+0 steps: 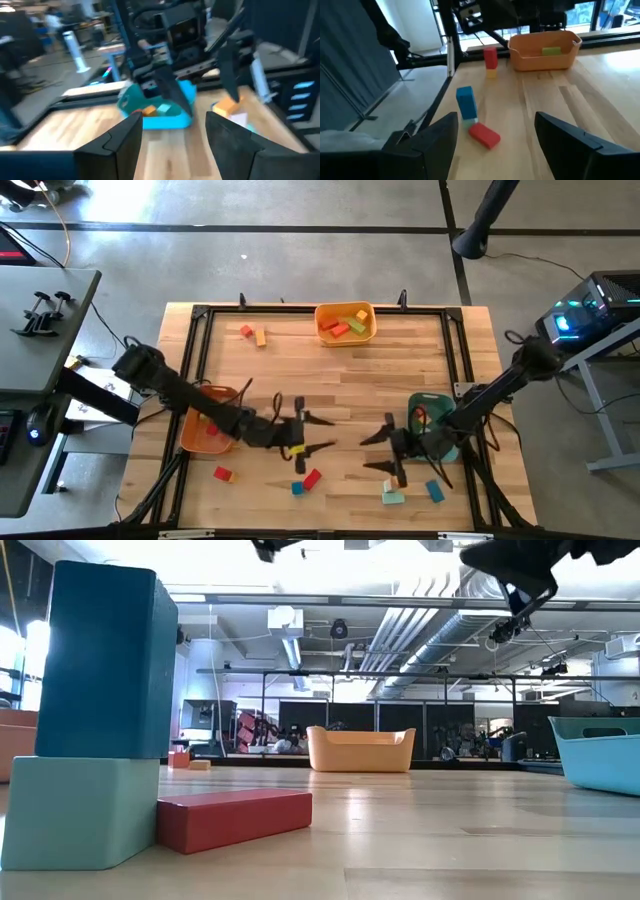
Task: Sort blocks by size
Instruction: Put the yellow medium block into the orange bin
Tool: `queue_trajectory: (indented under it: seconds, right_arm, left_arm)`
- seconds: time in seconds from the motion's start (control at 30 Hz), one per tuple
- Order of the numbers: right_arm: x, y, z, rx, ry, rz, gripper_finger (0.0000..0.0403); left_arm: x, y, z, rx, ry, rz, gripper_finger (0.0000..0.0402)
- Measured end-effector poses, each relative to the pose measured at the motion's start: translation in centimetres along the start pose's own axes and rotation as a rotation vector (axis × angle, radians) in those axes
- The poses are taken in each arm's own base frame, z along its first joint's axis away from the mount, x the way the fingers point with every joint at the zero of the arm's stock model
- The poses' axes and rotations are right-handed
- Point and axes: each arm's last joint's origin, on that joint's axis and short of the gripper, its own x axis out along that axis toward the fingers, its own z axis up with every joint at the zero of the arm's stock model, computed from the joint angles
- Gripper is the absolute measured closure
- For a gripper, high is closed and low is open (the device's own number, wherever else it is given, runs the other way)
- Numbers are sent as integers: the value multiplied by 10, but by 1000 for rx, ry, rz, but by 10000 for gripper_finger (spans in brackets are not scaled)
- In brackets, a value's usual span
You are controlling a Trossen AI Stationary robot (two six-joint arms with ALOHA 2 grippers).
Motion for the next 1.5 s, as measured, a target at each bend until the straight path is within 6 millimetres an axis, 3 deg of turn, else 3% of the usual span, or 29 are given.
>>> queue_trajectory:
  seconds: [0.13,0.37,0.53,0.7,0.83,1.0,1.33,1.5]
  right_arm:
    - [8,5,2,3,-5,1,142]
    - [17,35,52,-74,105,-38,142]
    - [-1,62,89,-60,282,-121,142]
    - [-28,78,102,224,417,-211,142]
    - [-47,93,92,474,519,-224,142]
    - [-58,112,71,583,575,-273,142]
    - [-51,133,15,475,755,-399,142]
    - [-49,137,-4,461,791,-467,142]
  left_arm:
    - [-10,-13,2,23,7,85,200]
    - [-20,-25,-3,67,65,170,200]
    - [-20,-24,-3,59,70,192,200]
    - [-21,-25,-8,7,98,191,200]
    - [-21,-25,-9,-20,103,190,200]
    - [-20,-23,-8,-23,102,195,200]
    - [-14,-14,-10,-19,109,223,200]
    - [-11,-8,-10,-22,113,245,200]
